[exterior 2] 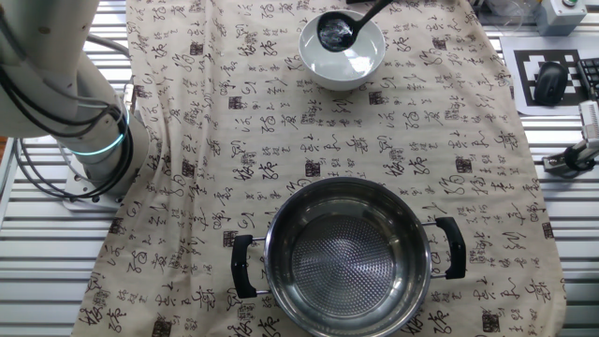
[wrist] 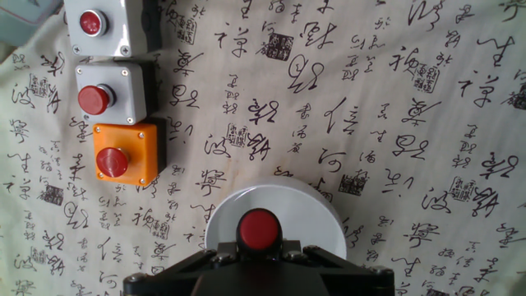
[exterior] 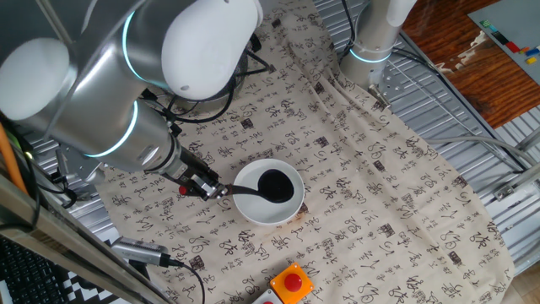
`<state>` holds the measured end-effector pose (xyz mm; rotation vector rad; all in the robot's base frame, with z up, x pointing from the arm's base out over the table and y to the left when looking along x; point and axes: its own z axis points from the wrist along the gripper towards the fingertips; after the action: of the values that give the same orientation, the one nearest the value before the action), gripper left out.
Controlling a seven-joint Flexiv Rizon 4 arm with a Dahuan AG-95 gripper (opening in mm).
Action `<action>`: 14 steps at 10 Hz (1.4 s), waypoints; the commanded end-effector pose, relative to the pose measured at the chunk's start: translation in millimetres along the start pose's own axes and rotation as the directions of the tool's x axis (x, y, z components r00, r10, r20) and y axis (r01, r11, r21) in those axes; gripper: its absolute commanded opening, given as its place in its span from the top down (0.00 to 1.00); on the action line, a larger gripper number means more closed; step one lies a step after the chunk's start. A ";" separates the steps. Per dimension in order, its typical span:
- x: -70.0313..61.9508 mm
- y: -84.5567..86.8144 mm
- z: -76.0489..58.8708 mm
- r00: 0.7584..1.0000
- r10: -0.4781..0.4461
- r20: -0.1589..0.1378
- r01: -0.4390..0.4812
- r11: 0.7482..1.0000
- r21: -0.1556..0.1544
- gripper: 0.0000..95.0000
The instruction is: Scoop water with a large spoon from one bowl to another
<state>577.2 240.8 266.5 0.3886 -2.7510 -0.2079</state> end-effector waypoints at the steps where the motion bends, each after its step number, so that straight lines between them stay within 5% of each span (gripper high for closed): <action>1: 1.2 -0.2 0.8 1.000 -0.010 0.008 0.010 1.000 0.000 1.00; 14: 1.2 -0.2 0.8 0.995 0.078 0.060 -0.080 0.997 0.021 1.00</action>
<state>574.6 240.2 265.8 0.2826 -2.8272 -0.1669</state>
